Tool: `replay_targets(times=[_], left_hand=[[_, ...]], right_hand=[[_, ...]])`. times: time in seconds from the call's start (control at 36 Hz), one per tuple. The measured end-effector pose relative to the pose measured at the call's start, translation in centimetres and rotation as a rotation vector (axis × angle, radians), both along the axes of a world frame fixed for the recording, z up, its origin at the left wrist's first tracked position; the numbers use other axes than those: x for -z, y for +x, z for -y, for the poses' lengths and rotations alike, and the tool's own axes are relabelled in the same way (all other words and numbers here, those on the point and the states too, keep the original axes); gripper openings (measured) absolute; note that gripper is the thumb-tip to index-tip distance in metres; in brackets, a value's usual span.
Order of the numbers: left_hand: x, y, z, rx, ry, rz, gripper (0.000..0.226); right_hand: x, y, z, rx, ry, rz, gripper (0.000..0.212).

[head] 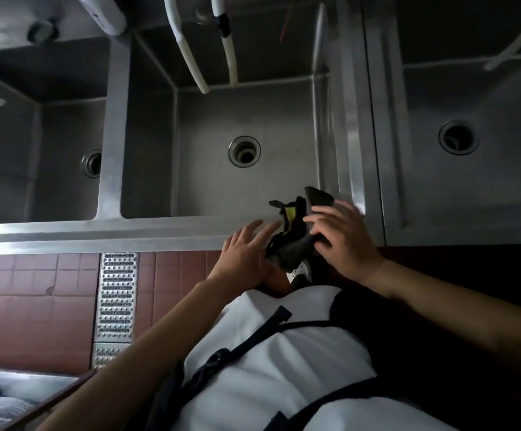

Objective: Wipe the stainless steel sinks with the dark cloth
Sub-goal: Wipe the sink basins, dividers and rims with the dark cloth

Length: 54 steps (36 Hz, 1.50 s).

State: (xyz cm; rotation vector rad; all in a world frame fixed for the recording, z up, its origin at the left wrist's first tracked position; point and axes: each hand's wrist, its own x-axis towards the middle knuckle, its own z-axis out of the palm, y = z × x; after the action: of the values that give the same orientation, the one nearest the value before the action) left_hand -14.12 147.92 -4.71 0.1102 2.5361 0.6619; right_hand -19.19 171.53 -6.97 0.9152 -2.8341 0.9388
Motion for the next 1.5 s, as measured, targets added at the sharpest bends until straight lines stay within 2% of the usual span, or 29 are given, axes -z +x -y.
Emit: replay_targets(times=[0.19, 0.28, 0.33, 0.39, 0.44, 0.47, 0.61, 0.75, 0.83, 0.92, 1.0, 1.08, 1.11, 1.17, 1.22, 1.25, 1.36, 1.44, 1.5], left_hand=[[-1.5, -1.2, -2.2, 0.135, 0.002, -0.07, 0.095], [-1.6, -2.1, -2.9, 0.075, 0.044, -0.078, 0.096], [-1.7, -2.6, -3.3, -0.009, 0.103, -0.123, 0.084], [-1.8, -3.2, -3.9, -0.116, 0.187, -0.157, 0.058], [-2.5, -4.1, -4.6, -0.219, 0.263, -0.154, 0.029], [-3.0, -4.6, -4.9, -0.262, 0.299, -0.153, 0.021], [-6.3, -7.3, -5.9, -0.323, 0.523, -0.162, 0.018], [-10.0, -9.6, -7.0, -0.249, 0.698, -0.185, 0.019], [-10.7, -10.1, -7.7, -0.204, 0.689, -0.187, 0.027], [-10.3, -9.6, -8.2, -0.163, 0.699, -0.265, 0.035], [-9.7, -8.7, -8.6, -0.095, 0.601, -0.325, 0.031], [-9.7, -7.8, -9.2, -0.091, 0.638, -0.213, 0.024], [-9.9, -7.6, -9.4, -0.074, 0.656, -0.146, 0.02], [-9.7, -7.4, -9.7, -0.014, 0.628, -0.105, 0.034], [-9.2, -7.4, -10.0, 0.07, 0.535, -0.199, 0.051], [-8.9, -7.5, -10.2, 0.106, 0.494, -0.26, 0.052], [-8.9, -8.3, -10.1, 0.153, 0.42, -0.406, 0.024], [-9.4, -9.1, -9.6, 0.185, 0.419, -0.434, 0.014], [-9.8, -9.4, -9.4, 0.215, 0.419, -0.399, 0.012]], right_hand=[[-2.8, -1.3, -1.0, 0.128, -0.146, 0.042, 0.021], [-5.0, -2.2, -1.5, 0.182, -0.183, 0.039, 0.022], [-6.6, -3.0, -1.9, 0.178, -0.238, 0.107, 0.03], [-8.1, -3.8, -2.4, 0.163, -0.267, 0.204, 0.039], [-9.3, -4.5, -3.2, 0.181, -0.282, 0.284, 0.031], [-9.9, -4.8, -3.7, 0.213, -0.299, 0.312, 0.026], [-12.5, -6.0, -6.9, 0.31, -0.311, 0.424, 0.016], [-13.5, -5.7, -8.9, 0.325, -0.422, 0.69, 0.035], [-14.0, -5.2, -9.0, 0.323, -0.511, 0.744, 0.03], [-14.6, -4.8, -8.9, 0.334, -0.606, 0.71, 0.025], [-14.8, -4.5, -9.2, 0.381, -0.708, 0.658, 0.023], [-15.1, -4.2, -9.6, 0.415, -0.75, 0.616, 0.024], [-15.3, -4.0, -9.7, 0.406, -0.756, 0.596, 0.027], [-15.9, -3.5, -9.8, 0.354, -0.758, 0.575, 0.04], [-16.7, -3.0, -9.9, 0.272, -0.705, 0.553, 0.054], [-17.1, -2.9, -10.0, 0.245, -0.654, 0.526, 0.055], [-17.7, -2.5, -10.3, 0.281, -0.574, 0.437, 0.039], [-17.8, -2.1, -10.9, 0.325, -0.562, 0.459, 0.05], [-18.0, -1.7, -11.1, 0.33, -0.508, 0.454, 0.047]])
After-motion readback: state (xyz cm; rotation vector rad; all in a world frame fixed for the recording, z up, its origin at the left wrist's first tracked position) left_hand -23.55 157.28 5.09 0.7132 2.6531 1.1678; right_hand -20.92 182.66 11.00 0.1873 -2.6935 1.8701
